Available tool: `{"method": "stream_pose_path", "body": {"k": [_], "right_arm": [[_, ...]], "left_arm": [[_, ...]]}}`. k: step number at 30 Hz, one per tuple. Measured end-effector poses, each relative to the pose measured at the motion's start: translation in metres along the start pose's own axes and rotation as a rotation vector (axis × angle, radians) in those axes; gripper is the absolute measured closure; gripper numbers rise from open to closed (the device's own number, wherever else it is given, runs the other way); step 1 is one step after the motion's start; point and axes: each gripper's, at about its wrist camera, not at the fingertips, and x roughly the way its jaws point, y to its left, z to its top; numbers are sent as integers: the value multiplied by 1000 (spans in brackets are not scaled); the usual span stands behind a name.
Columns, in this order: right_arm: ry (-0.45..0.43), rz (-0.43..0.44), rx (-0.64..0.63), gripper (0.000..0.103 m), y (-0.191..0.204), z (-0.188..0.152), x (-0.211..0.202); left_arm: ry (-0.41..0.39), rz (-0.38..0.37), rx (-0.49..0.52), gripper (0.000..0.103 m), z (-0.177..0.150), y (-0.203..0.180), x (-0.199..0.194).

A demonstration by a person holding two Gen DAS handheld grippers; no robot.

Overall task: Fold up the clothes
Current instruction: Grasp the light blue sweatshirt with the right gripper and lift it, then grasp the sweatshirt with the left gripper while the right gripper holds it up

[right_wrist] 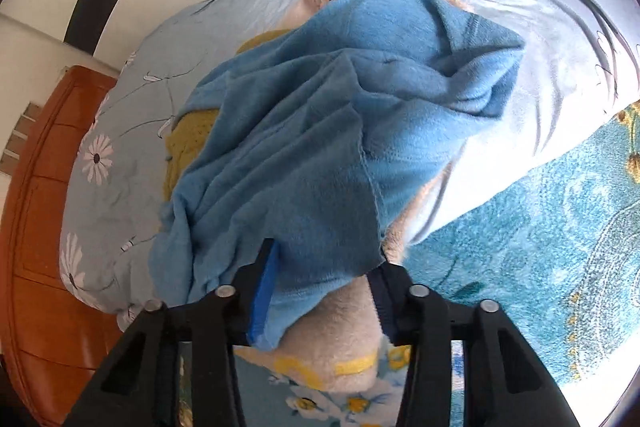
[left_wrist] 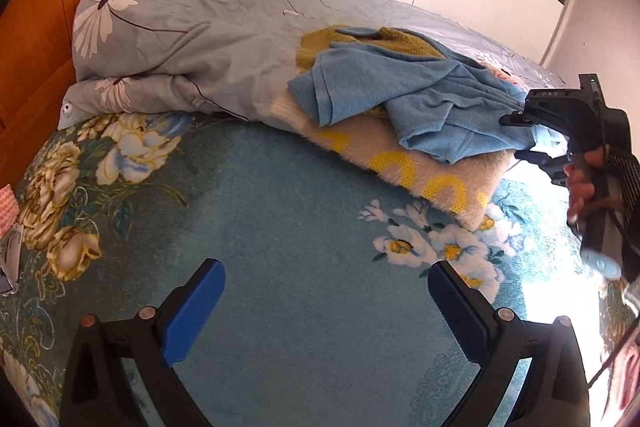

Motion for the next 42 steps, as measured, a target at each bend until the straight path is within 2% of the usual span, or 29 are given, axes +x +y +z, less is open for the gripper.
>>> {"method": "stream_pose_path", "body": {"k": [2,3,8,17,23,28,31,34,36,38,42], "right_arm": [[-3,36,31,90,1,1,-8],[-4,52,42,91,2,1,-12],[-11,93,-60,93,13,-14,-47],[4,178,-167,93,5,-97,-140],[150,143,-212,93,-35,-184,-178],[313,108,-184,93,-84,-262,-193],[367,66,-149,93,-113,-295,-197],[352,29,-110,93,-126,-297,-196],[297,-25,-156,93,-122,-288,-202],[219,-96,-220,93,-112,-274,-213],[57,-302,-281,94,-134,-238,-237]], "left_arm": [[-11,3,5,0,2,3,-5],[-16,-1,11,0,3,4,-8],[-35,-14,5,0,4,9,-24],[-53,-42,4,0,-3,14,-64],[-14,-65,24,0,-30,16,-87],[72,-99,18,0,-61,17,-92],[121,-133,22,0,-77,10,-90],[162,-159,52,0,-87,-2,-86],[183,-176,66,0,-91,-11,-86],[190,-188,87,0,-93,-19,-87],[203,-204,140,0,-92,-37,-88]]}}
